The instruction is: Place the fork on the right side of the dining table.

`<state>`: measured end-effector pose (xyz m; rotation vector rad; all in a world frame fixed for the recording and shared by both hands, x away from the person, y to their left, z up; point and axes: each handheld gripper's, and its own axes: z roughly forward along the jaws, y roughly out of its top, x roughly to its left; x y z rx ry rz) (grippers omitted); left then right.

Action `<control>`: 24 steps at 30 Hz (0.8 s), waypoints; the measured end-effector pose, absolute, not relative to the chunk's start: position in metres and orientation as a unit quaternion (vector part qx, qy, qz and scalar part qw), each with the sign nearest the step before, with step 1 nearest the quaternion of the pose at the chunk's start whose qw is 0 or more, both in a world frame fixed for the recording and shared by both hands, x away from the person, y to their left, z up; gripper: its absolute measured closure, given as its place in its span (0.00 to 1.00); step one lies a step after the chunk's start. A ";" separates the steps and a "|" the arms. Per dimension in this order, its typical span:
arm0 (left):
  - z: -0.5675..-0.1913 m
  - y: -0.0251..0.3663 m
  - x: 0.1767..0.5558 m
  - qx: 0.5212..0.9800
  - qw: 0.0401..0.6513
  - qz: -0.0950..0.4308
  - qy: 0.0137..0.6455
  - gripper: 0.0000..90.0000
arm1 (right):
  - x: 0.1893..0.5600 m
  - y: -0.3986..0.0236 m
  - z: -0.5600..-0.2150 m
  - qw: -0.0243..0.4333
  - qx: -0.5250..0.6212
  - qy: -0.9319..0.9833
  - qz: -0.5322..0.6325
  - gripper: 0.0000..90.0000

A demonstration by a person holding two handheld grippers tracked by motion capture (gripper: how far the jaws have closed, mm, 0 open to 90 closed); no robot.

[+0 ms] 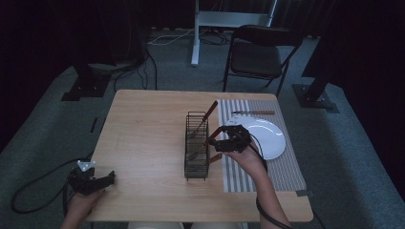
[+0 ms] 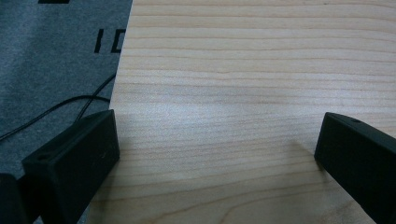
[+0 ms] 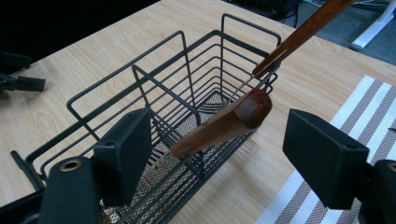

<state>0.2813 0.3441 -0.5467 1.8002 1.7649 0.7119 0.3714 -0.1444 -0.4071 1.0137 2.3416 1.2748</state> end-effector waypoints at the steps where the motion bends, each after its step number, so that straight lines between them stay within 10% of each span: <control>1: -0.547 0.344 0.281 0.664 0.258 0.263 0.651 0.00 | 0.372 -0.144 -0.408 0.145 0.352 0.813 0.441 0.30; 24: -0.547 0.344 0.281 0.663 0.259 0.262 0.652 0.00 | 0.377 -0.134 -0.426 0.096 0.340 0.828 0.435 0.78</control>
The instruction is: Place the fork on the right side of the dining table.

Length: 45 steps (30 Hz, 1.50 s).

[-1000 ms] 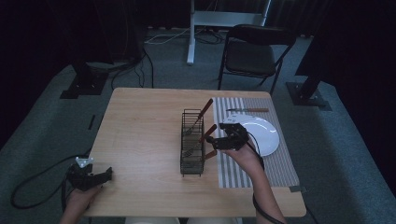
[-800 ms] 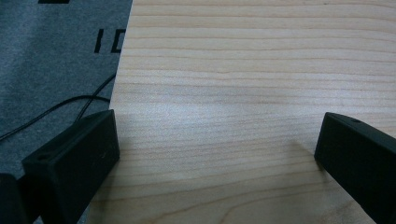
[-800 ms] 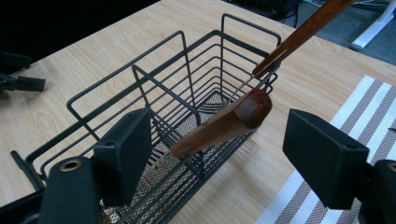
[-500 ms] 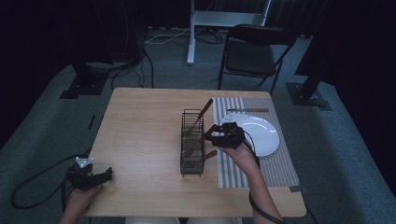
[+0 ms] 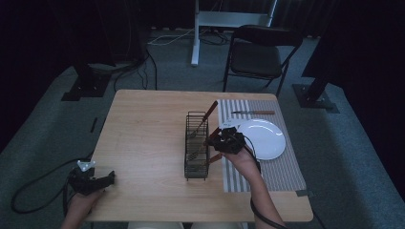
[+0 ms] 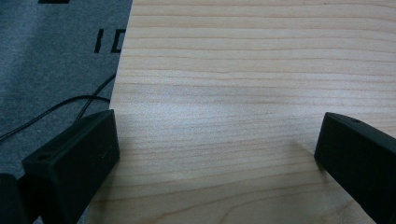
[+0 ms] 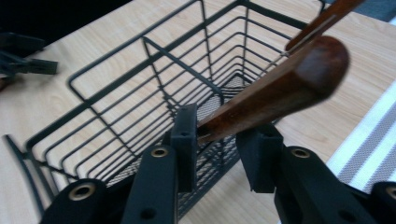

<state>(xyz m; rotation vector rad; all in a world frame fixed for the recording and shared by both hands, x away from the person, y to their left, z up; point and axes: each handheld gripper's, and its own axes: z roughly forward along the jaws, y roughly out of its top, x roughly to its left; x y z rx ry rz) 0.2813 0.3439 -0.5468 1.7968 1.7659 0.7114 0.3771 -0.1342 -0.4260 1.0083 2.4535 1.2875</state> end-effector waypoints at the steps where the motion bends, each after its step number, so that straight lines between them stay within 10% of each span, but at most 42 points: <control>1: -0.547 0.344 0.281 0.663 0.259 0.263 0.652 0.00 | 0.377 -0.135 -0.425 0.089 0.338 0.826 0.441 0.80; 45: -0.547 0.344 0.281 0.664 0.258 0.262 0.651 0.00 | 0.329 -0.170 -0.339 0.143 0.294 0.790 0.518 0.90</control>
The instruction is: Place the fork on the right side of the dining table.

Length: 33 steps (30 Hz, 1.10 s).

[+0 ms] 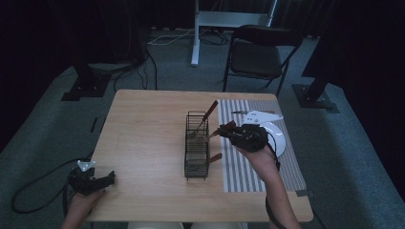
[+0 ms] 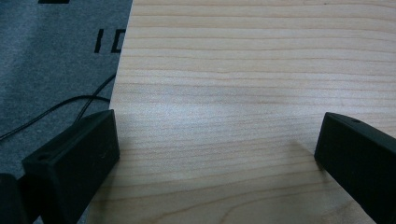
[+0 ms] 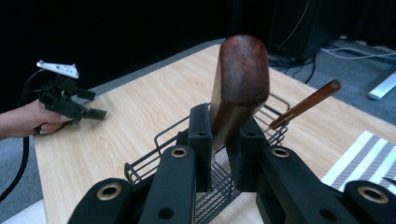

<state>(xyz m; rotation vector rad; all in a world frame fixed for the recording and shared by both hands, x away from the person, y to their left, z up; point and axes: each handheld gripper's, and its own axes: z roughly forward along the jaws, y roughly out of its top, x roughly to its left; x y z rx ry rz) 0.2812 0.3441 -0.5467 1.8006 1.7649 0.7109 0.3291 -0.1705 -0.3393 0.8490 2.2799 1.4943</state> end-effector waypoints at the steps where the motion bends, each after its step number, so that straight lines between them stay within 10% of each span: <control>1: -0.547 0.344 0.281 0.664 0.258 0.262 0.651 0.00 | 0.328 -0.172 -0.337 0.145 0.294 0.789 0.520 0.90; 33: -0.547 0.344 0.281 0.663 0.259 0.262 0.651 0.00 | 0.293 -0.265 -0.376 0.168 0.395 0.748 0.506 0.90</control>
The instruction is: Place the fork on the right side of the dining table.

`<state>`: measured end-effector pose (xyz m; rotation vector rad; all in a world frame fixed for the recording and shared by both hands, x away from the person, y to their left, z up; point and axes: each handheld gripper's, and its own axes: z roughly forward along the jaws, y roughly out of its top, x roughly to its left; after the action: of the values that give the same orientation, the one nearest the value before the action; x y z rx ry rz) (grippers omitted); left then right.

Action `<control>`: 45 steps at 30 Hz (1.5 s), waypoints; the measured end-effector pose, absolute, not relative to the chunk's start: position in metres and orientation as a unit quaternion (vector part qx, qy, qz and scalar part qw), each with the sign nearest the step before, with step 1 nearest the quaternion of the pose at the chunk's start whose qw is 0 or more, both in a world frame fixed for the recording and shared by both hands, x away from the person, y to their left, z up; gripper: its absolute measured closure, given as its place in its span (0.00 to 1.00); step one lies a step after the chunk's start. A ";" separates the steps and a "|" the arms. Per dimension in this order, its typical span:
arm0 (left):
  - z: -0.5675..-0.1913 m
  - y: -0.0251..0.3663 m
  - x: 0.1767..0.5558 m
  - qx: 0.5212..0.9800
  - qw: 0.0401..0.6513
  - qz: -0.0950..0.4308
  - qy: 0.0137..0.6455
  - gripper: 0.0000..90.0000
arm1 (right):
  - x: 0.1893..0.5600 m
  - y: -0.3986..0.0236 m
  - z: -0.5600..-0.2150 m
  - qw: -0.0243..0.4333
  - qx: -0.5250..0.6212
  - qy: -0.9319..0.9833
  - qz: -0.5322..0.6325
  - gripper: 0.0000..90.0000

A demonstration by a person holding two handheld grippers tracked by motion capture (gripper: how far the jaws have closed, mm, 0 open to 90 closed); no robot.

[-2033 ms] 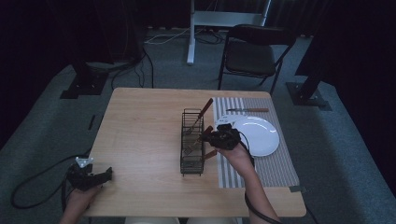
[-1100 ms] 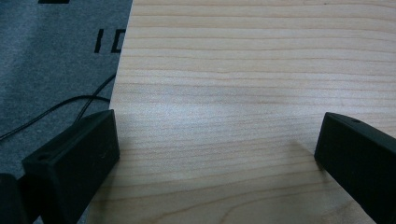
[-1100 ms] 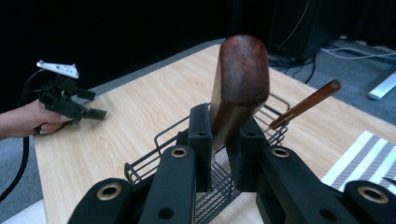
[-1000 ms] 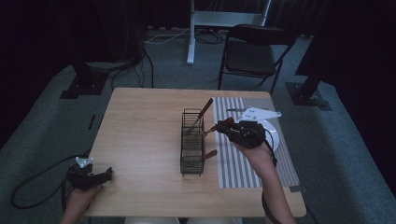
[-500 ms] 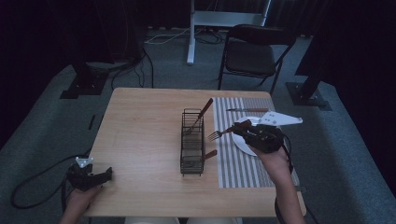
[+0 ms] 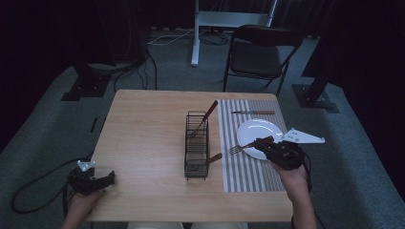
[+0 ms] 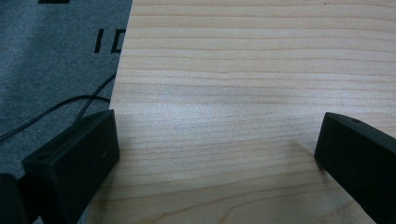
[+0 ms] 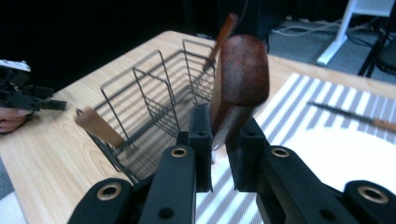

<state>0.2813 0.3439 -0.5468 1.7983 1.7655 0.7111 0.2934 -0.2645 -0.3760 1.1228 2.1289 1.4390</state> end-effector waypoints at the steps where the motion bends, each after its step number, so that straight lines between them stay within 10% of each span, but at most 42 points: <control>1: -0.547 0.344 0.281 0.663 0.259 0.262 0.651 0.00 | 0.293 -0.267 -0.380 0.166 0.399 0.747 0.505 0.90; 45: -0.547 0.344 0.281 0.663 0.258 0.262 0.652 0.00 | 0.266 -0.334 -0.472 0.110 0.527 0.675 0.505 0.90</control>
<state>0.2807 0.3435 -0.5467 1.7967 1.7681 0.7101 0.2664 -0.3341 -0.4723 1.5492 1.9830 1.4851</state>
